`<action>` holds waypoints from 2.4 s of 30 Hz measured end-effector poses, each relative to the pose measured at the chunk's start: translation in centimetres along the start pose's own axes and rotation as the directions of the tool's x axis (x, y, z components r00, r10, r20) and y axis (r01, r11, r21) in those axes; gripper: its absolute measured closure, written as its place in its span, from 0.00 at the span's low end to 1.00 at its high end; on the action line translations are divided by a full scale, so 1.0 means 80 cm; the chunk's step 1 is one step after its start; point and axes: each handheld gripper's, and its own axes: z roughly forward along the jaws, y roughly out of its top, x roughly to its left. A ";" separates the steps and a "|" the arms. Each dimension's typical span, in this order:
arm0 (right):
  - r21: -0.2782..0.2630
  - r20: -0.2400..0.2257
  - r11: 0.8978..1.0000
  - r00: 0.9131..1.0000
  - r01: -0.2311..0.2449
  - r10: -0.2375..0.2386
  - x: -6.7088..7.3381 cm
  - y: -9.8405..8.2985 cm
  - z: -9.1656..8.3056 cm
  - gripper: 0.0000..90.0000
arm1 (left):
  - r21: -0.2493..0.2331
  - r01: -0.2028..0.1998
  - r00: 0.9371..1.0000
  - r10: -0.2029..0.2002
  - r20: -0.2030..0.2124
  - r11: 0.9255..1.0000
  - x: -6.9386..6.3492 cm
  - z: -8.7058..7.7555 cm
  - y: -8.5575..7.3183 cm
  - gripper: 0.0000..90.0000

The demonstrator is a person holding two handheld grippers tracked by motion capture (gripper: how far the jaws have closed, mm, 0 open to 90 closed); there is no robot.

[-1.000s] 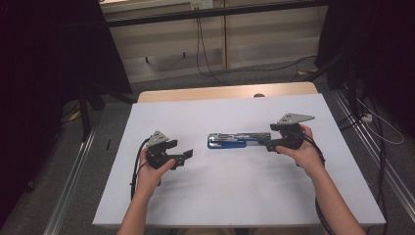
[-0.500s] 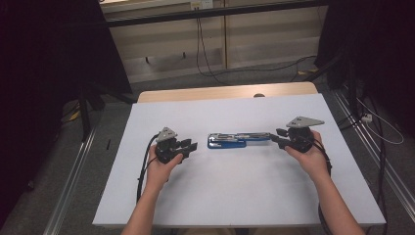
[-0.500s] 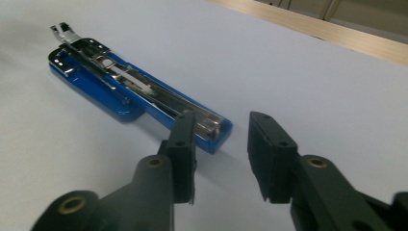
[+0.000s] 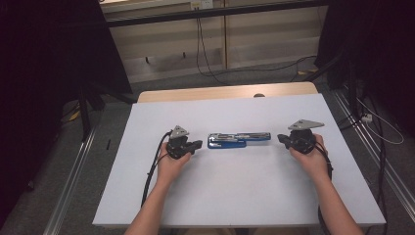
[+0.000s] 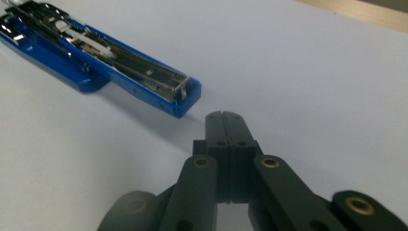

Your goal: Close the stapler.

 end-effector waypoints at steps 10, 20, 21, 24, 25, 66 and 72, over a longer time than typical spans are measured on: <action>0.071 -0.011 0.996 0.999 0.050 -0.049 0.015 0.001 0.019 1.00 | 0.038 -0.013 1.000 0.013 -0.001 0.999 -0.006 0.020 0.007 1.00; 0.080 -0.032 0.995 0.998 0.062 -0.060 0.021 0.002 0.028 1.00 | 0.044 -0.006 1.000 0.006 -0.009 0.999 -0.006 0.028 0.006 1.00; 0.080 -0.035 0.995 0.997 0.066 -0.063 0.021 0.002 0.028 1.00 | 0.052 -0.023 1.000 0.024 -0.012 0.998 -0.007 0.029 0.006 1.00; 0.080 -0.039 0.995 0.997 0.067 -0.064 0.022 0.002 0.029 1.00 | 0.051 -0.030 0.999 0.030 -0.015 0.998 -0.008 0.030 0.008 1.00; 0.079 -0.042 0.995 0.997 0.065 -0.062 0.022 0.003 0.029 1.00 | 0.046 -0.027 0.999 0.028 -0.018 0.999 -0.008 0.030 0.009 1.00; 0.016 -0.096 0.994 0.990 0.108 -0.106 0.046 0.018 0.033 0.98 | 0.063 0.003 1.000 -0.001 -0.023 0.998 -0.005 0.031 0.007 1.00; 0.001 -0.115 0.998 0.992 0.057 -0.056 0.046 0.014 0.030 0.87 | 0.037 0.033 0.999 -0.033 -0.003 0.999 -0.003 0.021 0.011 0.87</action>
